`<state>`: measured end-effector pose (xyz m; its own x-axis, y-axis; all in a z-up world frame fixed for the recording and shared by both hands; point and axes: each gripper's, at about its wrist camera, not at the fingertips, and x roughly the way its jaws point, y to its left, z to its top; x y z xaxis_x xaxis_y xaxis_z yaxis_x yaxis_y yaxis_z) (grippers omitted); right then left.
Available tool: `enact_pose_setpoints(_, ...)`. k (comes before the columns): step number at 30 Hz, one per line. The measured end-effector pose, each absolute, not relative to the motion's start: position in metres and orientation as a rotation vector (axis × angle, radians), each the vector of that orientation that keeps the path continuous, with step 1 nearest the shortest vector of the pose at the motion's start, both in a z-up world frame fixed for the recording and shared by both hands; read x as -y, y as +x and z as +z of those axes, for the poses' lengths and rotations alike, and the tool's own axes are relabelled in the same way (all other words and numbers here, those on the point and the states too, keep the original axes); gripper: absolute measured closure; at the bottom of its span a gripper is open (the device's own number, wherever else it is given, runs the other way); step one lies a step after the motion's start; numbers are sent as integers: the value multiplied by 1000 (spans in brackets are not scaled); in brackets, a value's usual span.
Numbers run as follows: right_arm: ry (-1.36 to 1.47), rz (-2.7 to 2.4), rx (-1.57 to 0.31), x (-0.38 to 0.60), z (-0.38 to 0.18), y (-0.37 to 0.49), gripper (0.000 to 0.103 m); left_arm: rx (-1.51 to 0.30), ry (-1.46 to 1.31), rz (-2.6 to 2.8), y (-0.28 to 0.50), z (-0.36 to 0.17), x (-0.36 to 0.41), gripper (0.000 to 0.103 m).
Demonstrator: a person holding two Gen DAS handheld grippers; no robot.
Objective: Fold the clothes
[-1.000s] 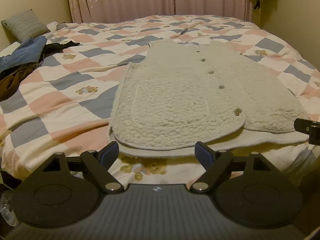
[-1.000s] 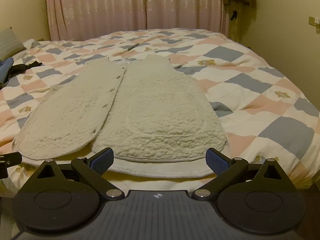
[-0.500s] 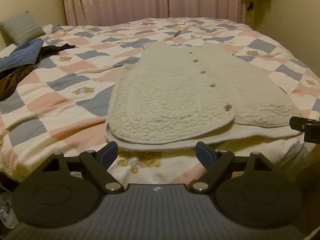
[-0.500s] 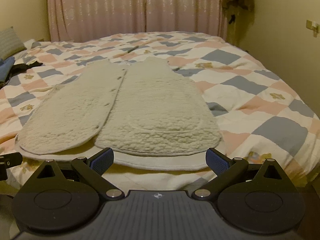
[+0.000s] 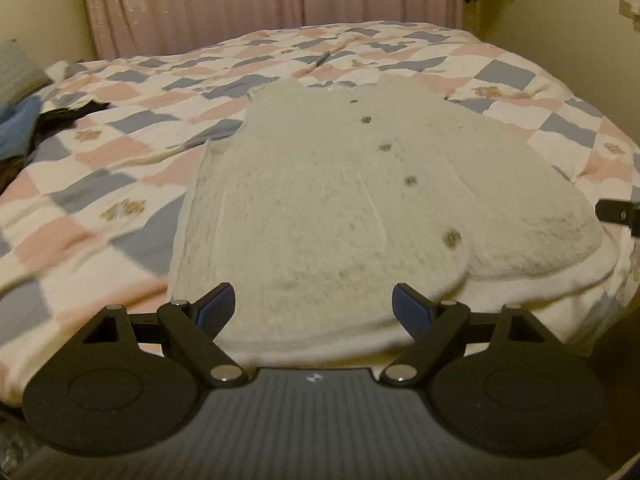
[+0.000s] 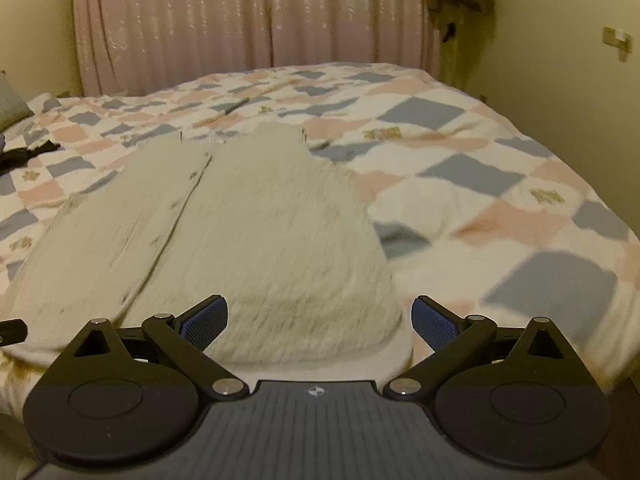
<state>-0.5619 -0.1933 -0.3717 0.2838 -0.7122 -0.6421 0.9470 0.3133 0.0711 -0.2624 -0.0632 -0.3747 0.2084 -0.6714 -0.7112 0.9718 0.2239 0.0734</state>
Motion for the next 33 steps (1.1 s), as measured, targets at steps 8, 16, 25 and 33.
enact_pose_setpoints(8, 631, -884, -436, 338, -375, -575, 7, -593, 583, -1362, -162, -363, 168, 21)
enact_pose_setpoints(16, 725, -682, -447, 512, -406, -534, 24, -758, 515, -1401, -49, -394, 325, 22)
enact_pose_setpoints(25, 785, -624, -458, 642, -442, -477, 35, -858, 456, -1432, 18, -445, 447, 20)
enact_pose_setpoints(33, 888, -626, -459, 699, -482, -458, 36, -885, 356, -1475, 48, -467, 493, 16)
